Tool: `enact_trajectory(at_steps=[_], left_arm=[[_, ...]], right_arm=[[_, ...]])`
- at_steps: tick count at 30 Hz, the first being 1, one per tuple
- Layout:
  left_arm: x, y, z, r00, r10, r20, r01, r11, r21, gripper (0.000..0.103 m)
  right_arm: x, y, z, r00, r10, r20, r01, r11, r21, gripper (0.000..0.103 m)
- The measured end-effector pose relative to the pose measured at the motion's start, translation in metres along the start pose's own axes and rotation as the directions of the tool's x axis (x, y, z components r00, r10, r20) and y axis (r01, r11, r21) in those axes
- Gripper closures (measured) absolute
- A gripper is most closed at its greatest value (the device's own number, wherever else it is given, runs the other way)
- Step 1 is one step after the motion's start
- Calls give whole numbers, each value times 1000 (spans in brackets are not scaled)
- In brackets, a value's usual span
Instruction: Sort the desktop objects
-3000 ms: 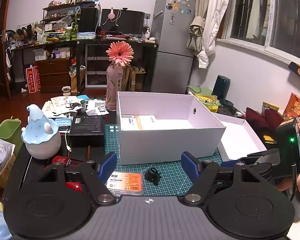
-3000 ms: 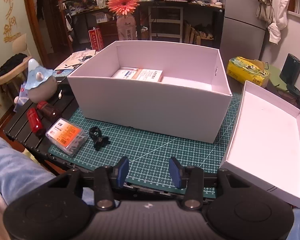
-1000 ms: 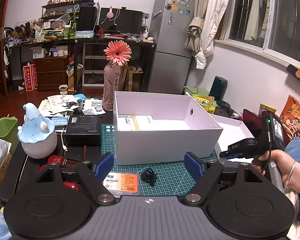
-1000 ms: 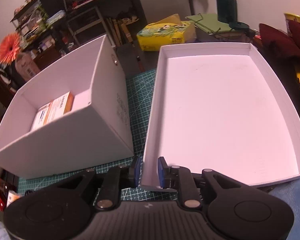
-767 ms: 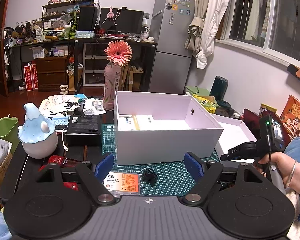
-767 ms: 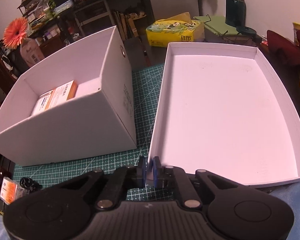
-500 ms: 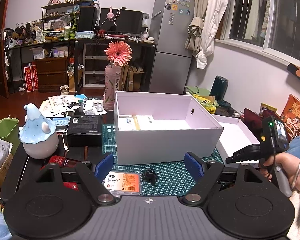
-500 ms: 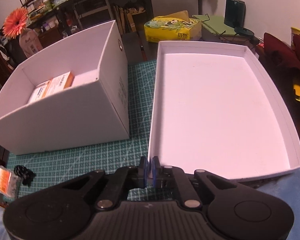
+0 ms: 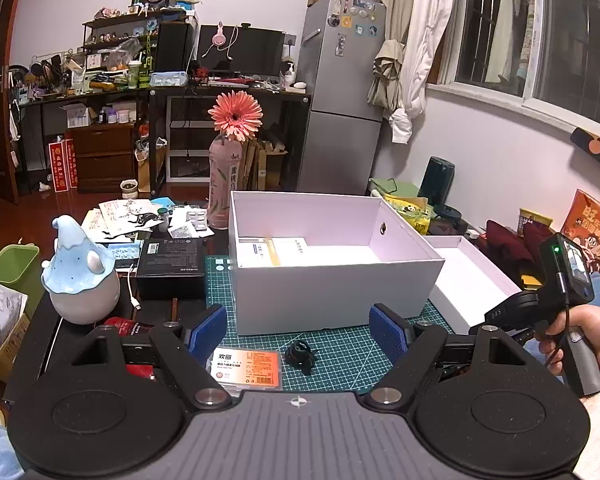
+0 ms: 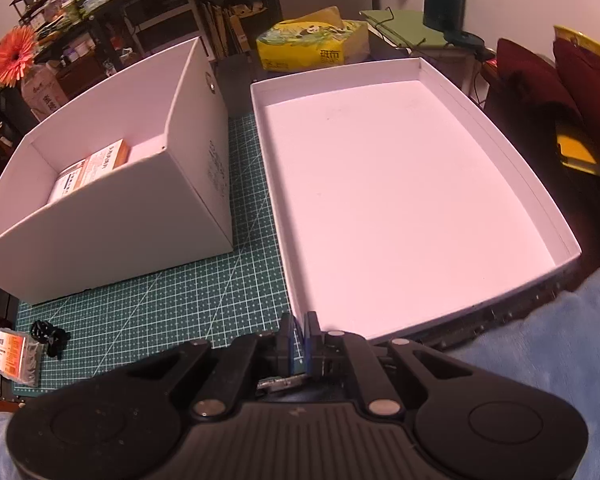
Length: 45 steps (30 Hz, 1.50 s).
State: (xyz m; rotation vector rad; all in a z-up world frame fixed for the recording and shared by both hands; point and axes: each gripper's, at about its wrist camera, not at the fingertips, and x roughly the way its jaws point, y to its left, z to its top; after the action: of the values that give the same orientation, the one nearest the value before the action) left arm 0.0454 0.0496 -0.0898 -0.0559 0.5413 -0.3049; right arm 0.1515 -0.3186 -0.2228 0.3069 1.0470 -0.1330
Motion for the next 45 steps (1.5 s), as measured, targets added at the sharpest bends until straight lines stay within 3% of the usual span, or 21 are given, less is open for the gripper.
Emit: enact_trajectory(at_steps=[8,10,15,18,20,27,33,35,37,45], left_arm=[[1,-1,0,1000,2,-3,-2,1000,7,25],[1,-2,0,1000,2,-5,-2,1000,7,25],[2,-3,0,1000,2,-9,-2,1000,15,24],[3,-2,0,1000,1,-10,-1,1000,14,24],[4,-2,0,1000,1,-13,-1,1000,11,24],[5,-1,0,1000,-5,-14,5,1000,9,20],[7,0,0,1000,-14,-17,14,1000,6,20],[7,0,0,1000,-15,-17,15,1000,5,20],[8,1,0,1000,-17,-20,17,1000,3,20],[7,0,0,1000,-21,-10,21,1000,6,20]], right_arm=[[-10,3,-1,999,12,43,-11,1000,-11,94],[-15,3,0,997,27,67,-26,1000,-15,87],[-22,8,3,989,59,138,-53,997,-47,80],[-21,10,6,982,62,176,-53,997,-55,68],[-19,11,9,979,53,196,-42,997,-60,62],[-6,24,13,960,-43,278,90,983,-159,61],[5,16,16,957,-4,290,48,988,-144,60],[7,11,17,954,30,300,14,989,-144,52],[8,7,19,951,59,305,-23,992,-121,35],[13,11,23,951,37,308,16,986,-167,33]])
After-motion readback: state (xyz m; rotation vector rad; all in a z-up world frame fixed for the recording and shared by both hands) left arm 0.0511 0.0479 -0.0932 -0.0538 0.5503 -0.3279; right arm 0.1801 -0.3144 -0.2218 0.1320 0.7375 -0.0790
